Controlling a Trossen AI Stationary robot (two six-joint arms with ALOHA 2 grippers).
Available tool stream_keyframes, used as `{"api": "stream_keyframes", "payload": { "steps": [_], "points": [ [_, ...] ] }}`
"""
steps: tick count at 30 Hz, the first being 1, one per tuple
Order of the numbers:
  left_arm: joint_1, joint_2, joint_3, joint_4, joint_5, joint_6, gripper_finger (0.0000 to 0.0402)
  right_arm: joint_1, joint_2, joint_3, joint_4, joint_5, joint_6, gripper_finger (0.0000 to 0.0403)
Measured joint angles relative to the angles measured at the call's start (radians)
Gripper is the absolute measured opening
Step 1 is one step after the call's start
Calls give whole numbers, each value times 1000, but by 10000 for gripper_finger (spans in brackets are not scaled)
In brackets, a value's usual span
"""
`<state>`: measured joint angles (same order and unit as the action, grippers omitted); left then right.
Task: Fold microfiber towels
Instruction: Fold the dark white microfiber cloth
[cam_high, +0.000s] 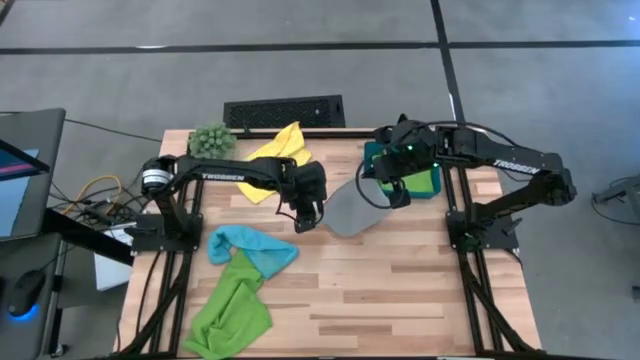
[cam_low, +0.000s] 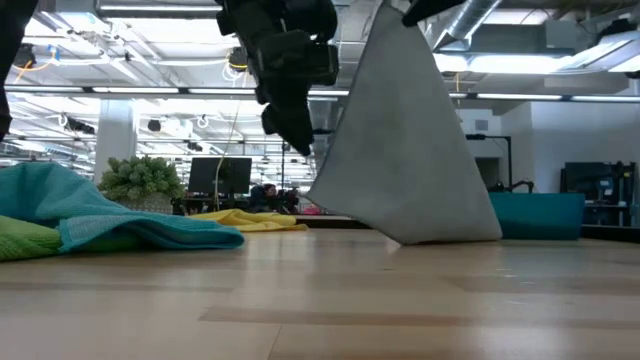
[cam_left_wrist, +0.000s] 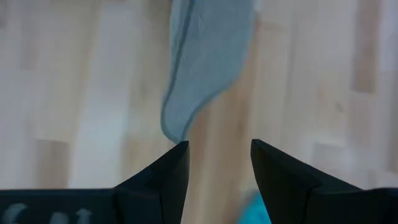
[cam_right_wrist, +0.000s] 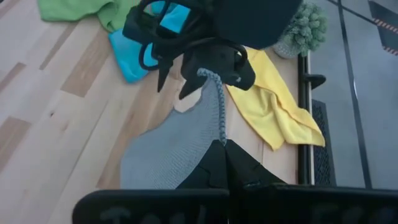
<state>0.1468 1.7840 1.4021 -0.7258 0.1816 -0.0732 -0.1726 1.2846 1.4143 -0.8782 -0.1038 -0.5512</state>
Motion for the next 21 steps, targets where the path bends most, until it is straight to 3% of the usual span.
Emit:
{"api": "stream_keyframes", "payload": {
  "steps": [4, 8, 16, 21],
  "points": [
    [-9, 5, -2, 11, -34, -24, 164, 0, 0, 0, -2, 0, 0, 1],
    [-9, -16, -108, 104, -31, -73, 164, 0, 0, 0, -5, 0, 1, 1],
    [6, -40, -278, 414, -44, -131, 164, 0, 0, 0, -5, 0, 1, 1],
    [28, -42, -294, 399, -105, -118, 164, 0, 0, 0, -5, 0, 1, 1]
  ]
}}
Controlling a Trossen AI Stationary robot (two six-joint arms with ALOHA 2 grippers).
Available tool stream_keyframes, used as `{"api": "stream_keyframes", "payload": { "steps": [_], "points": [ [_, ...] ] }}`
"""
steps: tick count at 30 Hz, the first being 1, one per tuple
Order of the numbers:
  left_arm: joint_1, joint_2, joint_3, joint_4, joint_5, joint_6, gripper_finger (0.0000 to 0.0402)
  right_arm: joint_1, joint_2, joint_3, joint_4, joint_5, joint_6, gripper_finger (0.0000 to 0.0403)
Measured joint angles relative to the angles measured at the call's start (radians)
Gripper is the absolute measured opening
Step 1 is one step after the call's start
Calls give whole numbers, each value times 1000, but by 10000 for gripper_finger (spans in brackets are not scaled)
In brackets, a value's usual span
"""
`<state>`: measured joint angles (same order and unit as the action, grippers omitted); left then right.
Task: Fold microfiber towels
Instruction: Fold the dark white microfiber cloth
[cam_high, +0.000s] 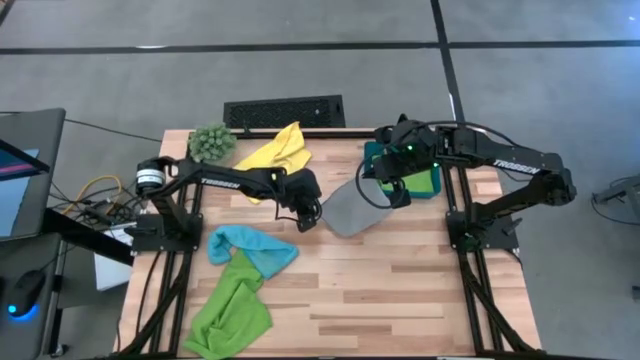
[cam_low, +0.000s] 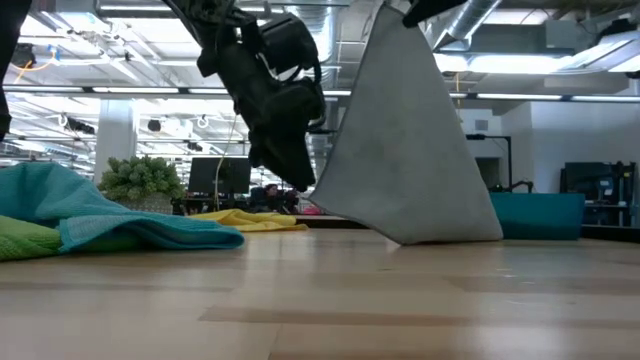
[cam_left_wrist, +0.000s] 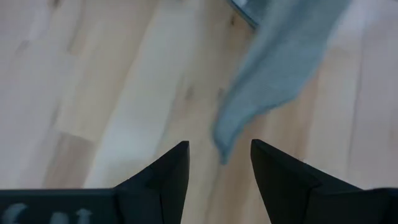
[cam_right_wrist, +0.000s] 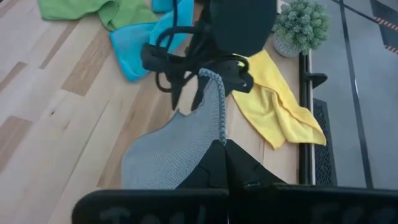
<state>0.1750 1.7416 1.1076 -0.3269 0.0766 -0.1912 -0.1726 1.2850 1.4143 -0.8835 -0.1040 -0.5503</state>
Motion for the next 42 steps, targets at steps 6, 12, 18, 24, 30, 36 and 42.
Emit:
{"api": "stream_keyframes", "payload": {
  "steps": [6, 12, 18, 24, 30, 36, 42],
  "points": [
    [23, 7, 1, 16, 16, 39, 164, 0, 0, 0, -3, 0, 0, 1],
    [21, 39, 1, 63, 65, 42, 164, 0, 0, 0, -5, 0, 0, 1],
    [24, 81, 2, 124, 84, 49, 164, 0, 1, 0, -7, 0, 0, 1],
    [22, 94, 2, 120, 116, 43, 134, 0, 1, 0, -8, 0, 0, 1],
    [25, 94, 2, 116, 148, 38, 16, 0, 1, 0, -10, 0, 0, 1],
    [24, 71, 26, 61, 139, 19, 2, 0, -1, 0, -14, 41, -5, 1],
    [26, -38, 93, -87, 57, 52, 0, -29, -27, 0, -14, 58, -6, 1]
  ]
}}
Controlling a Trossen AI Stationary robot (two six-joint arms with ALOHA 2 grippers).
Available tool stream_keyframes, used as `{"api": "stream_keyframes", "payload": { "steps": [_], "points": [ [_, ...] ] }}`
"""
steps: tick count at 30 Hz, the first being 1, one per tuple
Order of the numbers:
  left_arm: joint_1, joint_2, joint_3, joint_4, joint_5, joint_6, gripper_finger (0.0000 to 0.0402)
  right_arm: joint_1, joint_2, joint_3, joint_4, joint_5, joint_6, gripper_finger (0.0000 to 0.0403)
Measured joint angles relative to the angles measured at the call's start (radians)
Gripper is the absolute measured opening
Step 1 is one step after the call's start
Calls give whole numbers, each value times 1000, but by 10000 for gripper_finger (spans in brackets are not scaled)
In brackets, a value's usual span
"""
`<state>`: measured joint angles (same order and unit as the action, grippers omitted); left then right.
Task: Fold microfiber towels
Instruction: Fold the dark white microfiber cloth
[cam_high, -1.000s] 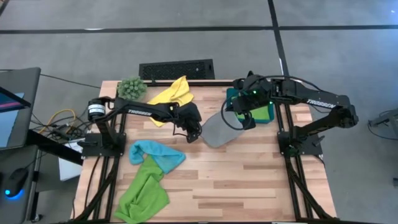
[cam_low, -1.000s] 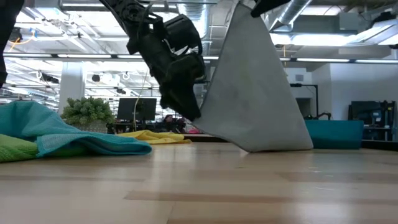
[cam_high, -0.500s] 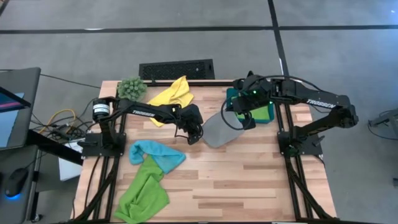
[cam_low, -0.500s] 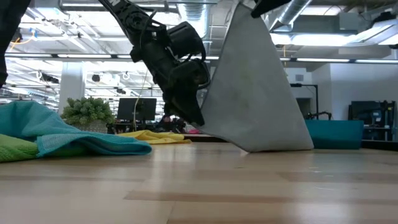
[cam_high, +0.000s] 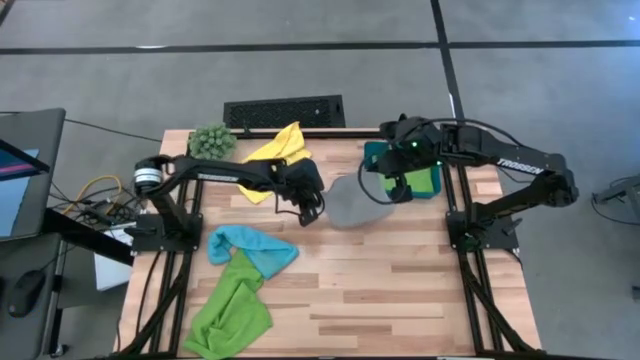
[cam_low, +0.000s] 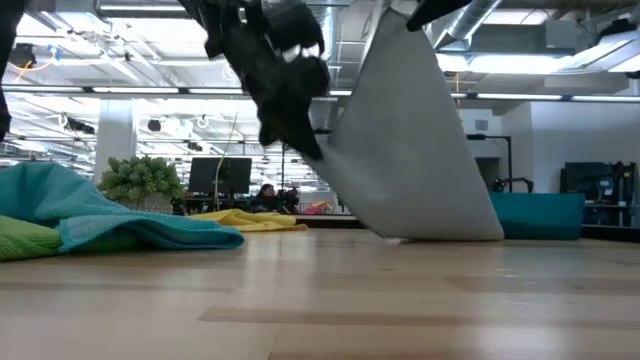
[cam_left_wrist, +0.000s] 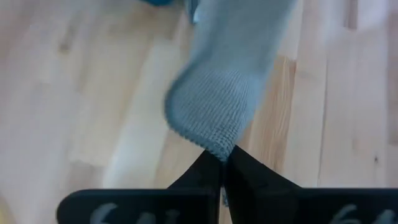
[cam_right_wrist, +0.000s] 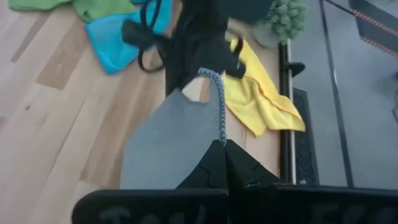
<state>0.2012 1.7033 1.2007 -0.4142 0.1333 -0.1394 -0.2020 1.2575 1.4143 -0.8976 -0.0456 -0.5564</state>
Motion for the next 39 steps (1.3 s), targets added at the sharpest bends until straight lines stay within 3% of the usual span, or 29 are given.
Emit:
{"api": "stream_keyframes", "payload": {
  "steps": [9, 16, 27, 32, 39],
  "points": [
    [0, -191, 130, -245, -233, 24, 0, -76, -13, 32, 20, 2, -25, 1],
    [0, -232, 293, -392, -387, 123, 0, -143, 1, 89, 75, -1, -80, 0],
    [-62, -230, 365, -561, -444, 118, 0, -141, 15, 96, 6, -53, -81, 0],
    [-135, -230, 365, -621, -472, 39, 0, -96, 22, 89, -84, -92, -78, 0],
    [-266, -229, 361, -672, -517, -88, 0, -21, 26, -20, -90, -110, -35, 0]
  ]
}}
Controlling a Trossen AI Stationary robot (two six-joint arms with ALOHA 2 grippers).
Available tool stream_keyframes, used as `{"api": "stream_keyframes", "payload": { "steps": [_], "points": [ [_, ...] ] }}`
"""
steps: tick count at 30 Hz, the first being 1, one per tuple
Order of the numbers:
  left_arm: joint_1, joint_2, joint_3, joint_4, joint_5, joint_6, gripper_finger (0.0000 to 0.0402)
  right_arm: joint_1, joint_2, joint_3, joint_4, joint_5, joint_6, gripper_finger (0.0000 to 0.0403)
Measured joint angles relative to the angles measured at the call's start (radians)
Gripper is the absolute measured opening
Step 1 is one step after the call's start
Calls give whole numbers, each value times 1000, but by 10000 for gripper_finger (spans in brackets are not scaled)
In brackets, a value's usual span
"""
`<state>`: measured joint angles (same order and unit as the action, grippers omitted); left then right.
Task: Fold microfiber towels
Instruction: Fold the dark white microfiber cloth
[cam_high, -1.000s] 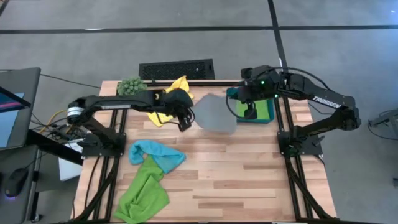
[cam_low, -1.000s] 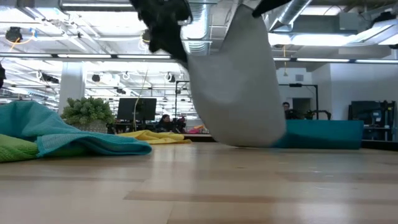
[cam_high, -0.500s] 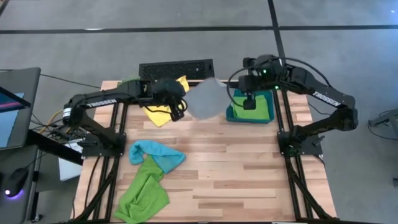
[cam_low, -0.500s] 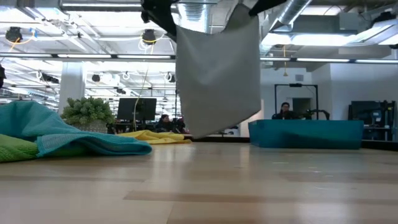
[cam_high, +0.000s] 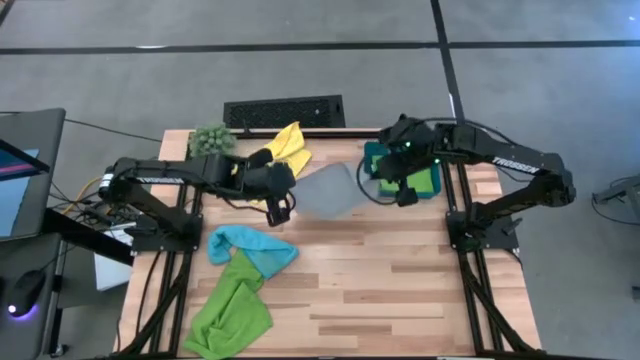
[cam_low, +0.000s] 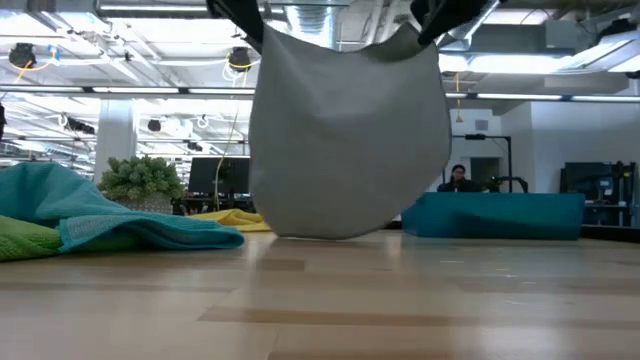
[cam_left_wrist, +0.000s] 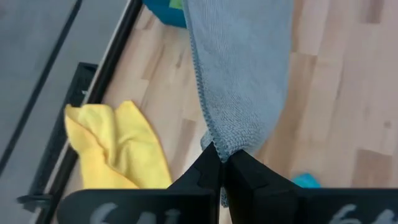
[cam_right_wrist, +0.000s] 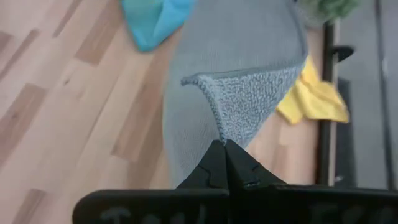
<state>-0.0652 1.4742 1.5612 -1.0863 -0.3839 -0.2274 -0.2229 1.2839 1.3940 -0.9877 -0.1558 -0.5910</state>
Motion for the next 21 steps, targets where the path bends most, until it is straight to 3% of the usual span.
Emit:
{"api": "stream_keyframes", "payload": {
  "steps": [11, 21],
  "points": [
    [-178, 7, -1, 3, -39, -202, 0, 113, 0, -34, -45, 0, 72, 0],
    [-295, 165, -2, 54, 18, -299, 0, 275, -2, -52, -56, -50, 229, 0]
  ]
}}
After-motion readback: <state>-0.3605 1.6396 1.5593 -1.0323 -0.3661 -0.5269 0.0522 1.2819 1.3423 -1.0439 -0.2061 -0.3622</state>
